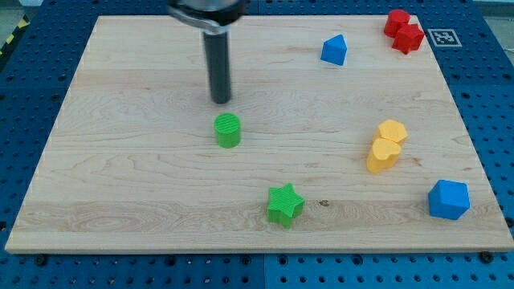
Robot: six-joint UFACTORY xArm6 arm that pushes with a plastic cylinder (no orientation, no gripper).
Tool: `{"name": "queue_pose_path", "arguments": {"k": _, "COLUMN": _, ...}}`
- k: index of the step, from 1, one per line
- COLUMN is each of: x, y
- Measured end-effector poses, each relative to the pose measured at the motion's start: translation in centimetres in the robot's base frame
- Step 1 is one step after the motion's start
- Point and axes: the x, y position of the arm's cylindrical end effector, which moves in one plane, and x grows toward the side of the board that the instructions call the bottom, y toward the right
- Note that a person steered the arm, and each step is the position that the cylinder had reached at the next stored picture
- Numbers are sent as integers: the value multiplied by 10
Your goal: Move the green circle horizontally to the yellow heart
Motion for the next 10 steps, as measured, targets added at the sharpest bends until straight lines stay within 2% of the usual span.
{"name": "queue_pose_path", "arguments": {"k": 1, "x": 20, "y": -19}}
{"name": "queue_pose_path", "arguments": {"k": 3, "x": 30, "y": -14}}
{"name": "queue_pose_path", "arguments": {"k": 6, "x": 44, "y": 43}}
{"name": "queue_pose_path", "arguments": {"k": 10, "x": 50, "y": 11}}
